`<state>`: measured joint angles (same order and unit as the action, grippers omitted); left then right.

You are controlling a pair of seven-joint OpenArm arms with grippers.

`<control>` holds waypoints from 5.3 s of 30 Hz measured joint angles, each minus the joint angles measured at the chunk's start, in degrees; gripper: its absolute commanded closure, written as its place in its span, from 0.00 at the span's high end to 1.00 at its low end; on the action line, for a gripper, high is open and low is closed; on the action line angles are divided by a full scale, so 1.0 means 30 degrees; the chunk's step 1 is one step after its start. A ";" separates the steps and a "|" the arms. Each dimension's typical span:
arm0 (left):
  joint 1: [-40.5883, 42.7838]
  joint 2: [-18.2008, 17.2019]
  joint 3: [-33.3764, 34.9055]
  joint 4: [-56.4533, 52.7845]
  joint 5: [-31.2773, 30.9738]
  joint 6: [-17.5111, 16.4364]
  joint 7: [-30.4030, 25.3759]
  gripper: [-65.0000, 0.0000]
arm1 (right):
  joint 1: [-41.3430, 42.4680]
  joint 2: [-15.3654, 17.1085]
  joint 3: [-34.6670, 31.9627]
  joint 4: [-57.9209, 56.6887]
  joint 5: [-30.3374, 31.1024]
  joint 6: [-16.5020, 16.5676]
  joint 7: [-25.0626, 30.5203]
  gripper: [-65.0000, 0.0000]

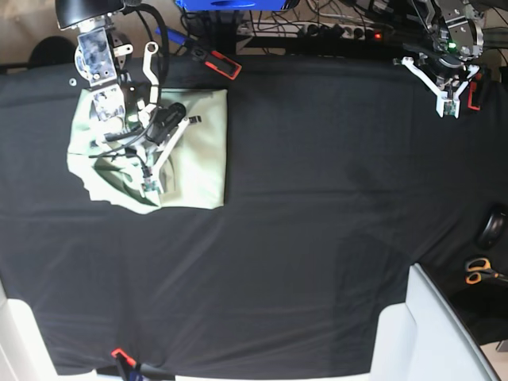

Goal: Fold the T-shirt properly
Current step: 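Tuck the loose fabric under the folded stack with the right gripper, then press and smooth the folded shirt's top with the right gripper, then press the collar area flat with the right gripper, then withdraw it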

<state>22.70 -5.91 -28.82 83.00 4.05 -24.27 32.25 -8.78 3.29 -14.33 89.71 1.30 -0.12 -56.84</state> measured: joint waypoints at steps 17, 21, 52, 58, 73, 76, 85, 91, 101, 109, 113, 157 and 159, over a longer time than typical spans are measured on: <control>0.0015 -0.0015 -0.0022 0.0066 0.0007 0.0000 0.0000 0.00 | 0.0743 -0.0532 -0.0022 0.0000 0.0000 0.0000 -0.0095 0.00; 0.0007 0.0007 -0.0007 0.0058 0.0007 0.0000 -0.0007 0.00 | 0.0743 -0.0787 -0.0015 0.0000 -0.0007 -0.0007 -0.0102 0.00; 0.0015 -0.0051 -0.0044 0.0058 0.0007 0.0000 0.0000 0.00 | 0.0357 -0.2288 -0.0022 0.0044 0.0131 0.0000 -0.0583 0.46; 0.0007 -0.0051 -0.0109 0.0036 0.0007 0.0000 0.0000 0.00 | -0.0211 -0.2616 -0.0022 0.1421 0.0503 0.0007 -0.1384 0.73; 0.0000 -0.0058 -0.0102 0.0036 0.0007 0.0000 0.0000 0.00 | -0.0379 -0.1938 0.1384 0.6390 0.0357 -0.0007 -0.2623 0.75; 0.0000 -0.0036 -0.0022 0.0036 0.0000 0.0000 -0.0015 0.00 | -0.0998 -0.1902 0.1698 0.6040 -0.0109 -0.0007 -0.2244 0.75; -0.0051 0.0692 0.1872 0.1035 -0.0386 -0.0087 0.0000 0.00 | -0.2987 -0.1005 0.1530 0.6003 -0.0095 -0.1355 0.1042 0.75; 0.0656 0.0896 0.3424 0.3271 -0.3738 0.0066 0.1027 0.00 | -0.3424 -0.0940 0.2222 0.5996 -0.0066 -0.2506 0.2630 0.75; 0.0328 -0.0036 0.6258 0.5071 -1.1650 -0.2703 0.4408 0.00 | -0.3577 -0.0525 0.3381 0.4109 -0.0219 -0.2506 0.2871 0.76; -0.0597 0.0517 0.9908 0.4452 -1.1963 -0.2754 0.4430 0.21 | -0.4058 -0.0466 0.3475 0.4022 -0.0211 -0.2506 0.4102 0.76; -0.0831 0.1158 1.0112 0.4452 -1.1956 -0.2892 0.4393 0.30 | -0.4284 -0.0466 0.3366 0.4291 -0.0219 -0.2506 0.4146 0.76; -0.0219 -0.0714 -0.3971 0.0670 -0.5144 -0.0328 0.2076 0.00 | -0.0379 -0.1209 -0.0415 0.0532 -0.0066 -0.5362 0.3439 0.75; -0.0204 -0.0736 -0.3971 0.0670 -0.5136 -0.0328 0.2084 0.00 | -0.0226 -0.1209 -0.0444 0.0160 -0.0058 -0.5355 0.3541 0.75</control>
<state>22.09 -8.12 -40.73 85.01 -11.35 -25.26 38.50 -9.45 -0.34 -15.66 90.19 1.13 -16.19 -46.22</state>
